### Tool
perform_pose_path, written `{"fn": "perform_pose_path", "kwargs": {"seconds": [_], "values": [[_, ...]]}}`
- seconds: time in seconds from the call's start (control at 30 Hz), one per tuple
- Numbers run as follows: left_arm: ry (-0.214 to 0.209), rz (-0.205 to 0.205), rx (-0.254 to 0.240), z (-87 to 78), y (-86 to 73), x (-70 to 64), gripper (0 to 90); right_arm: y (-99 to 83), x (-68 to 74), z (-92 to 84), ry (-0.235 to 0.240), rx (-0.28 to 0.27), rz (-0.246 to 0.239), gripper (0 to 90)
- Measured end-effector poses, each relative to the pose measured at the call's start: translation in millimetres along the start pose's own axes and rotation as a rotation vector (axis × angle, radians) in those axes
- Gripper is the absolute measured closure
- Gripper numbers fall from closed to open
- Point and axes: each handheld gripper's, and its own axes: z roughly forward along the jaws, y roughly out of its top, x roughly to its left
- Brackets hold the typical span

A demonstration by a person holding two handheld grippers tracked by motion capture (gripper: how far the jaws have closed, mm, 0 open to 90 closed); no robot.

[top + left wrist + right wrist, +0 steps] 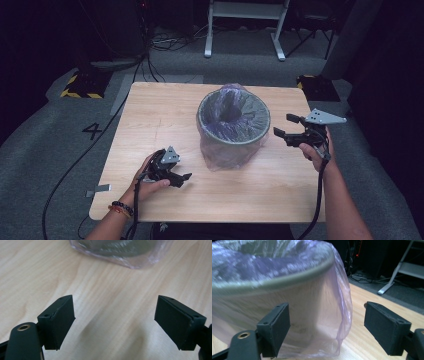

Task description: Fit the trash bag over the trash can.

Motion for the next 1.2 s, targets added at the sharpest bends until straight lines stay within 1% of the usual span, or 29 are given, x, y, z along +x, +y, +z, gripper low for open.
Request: {"fn": "perform_pose_path", "kwargs": {"seconds": [0.07, 0.1, 0.17, 0.2, 0.23, 0.3, 0.37, 0.53, 0.67, 0.8, 0.97, 1.03, 1.13, 1.2], "values": [[0.000, -0.004, 0.000, -0.3, -3.5, -2.7, 16.1, 3.8, 3.1, -1.4, -0.010, -0.012, -0.010, 20.7], [0.002, -0.009, 0.008, 0.2, -4.9, -3.9, 16.0, 6.5, 4.9, -2.6, -0.003, -0.022, -0.006, 20.7], [0.008, -0.005, 0.025, 1.6, -7.2, -5.1, 16.1, 11.7, 7.2, -4.3, 0.005, -0.031, -0.007, 20.7], [0.009, -0.003, 0.029, 2.5, -8.6, -5.4, 16.0, 13.8, 8.3, -4.9, 0.011, -0.033, -0.009, 20.7], [0.011, -0.012, 0.035, 3.2, -9.9, -6.0, 16.1, 16.7, 9.6, -5.5, 0.013, -0.038, -0.020, 20.7], [0.003, -0.025, 0.036, 5.6, -13.3, -6.9, 16.0, 23.2, 12.4, -6.0, 0.015, -0.041, -0.030, 20.7], [0.011, -0.020, 0.029, 6.9, -15.5, -8.5, 15.0, 28.2, 14.4, -5.7, 0.018, -0.048, -0.036, 20.7], [0.011, -0.027, 0.028, 6.3, -16.2, -8.7, 15.6, 38.6, 18.9, -2.1, 0.013, -0.044, -0.046, 20.7], [0.014, -0.024, 0.030, 6.4, -16.2, -9.2, 15.3, 48.6, 23.0, 1.1, 0.026, -0.040, -0.067, 20.7], [0.016, -0.026, 0.030, 6.7, -16.0, -9.4, 15.0, 59.0, 27.8, 5.9, 0.040, -0.020, -0.100, 20.7], [0.016, -0.025, 0.030, 6.7, -16.0, -9.4, 14.8, 67.4, 34.2, 14.9, 0.070, 0.011, -0.117, 20.6], [0.016, -0.025, 0.030, 6.7, -16.0, -9.4, 14.9, 70.0, 38.1, 20.8, 0.061, 0.033, -0.130, 20.2], [0.016, -0.026, 0.030, 6.8, -16.0, -9.4, 14.9, 72.0, 40.9, 28.3, 0.059, 0.057, -0.131, 18.8], [0.016, -0.026, 0.031, 6.7, -16.0, -9.4, 14.9, 73.5, 42.5, 34.4, 0.069, 0.066, -0.121, 18.4]]}}
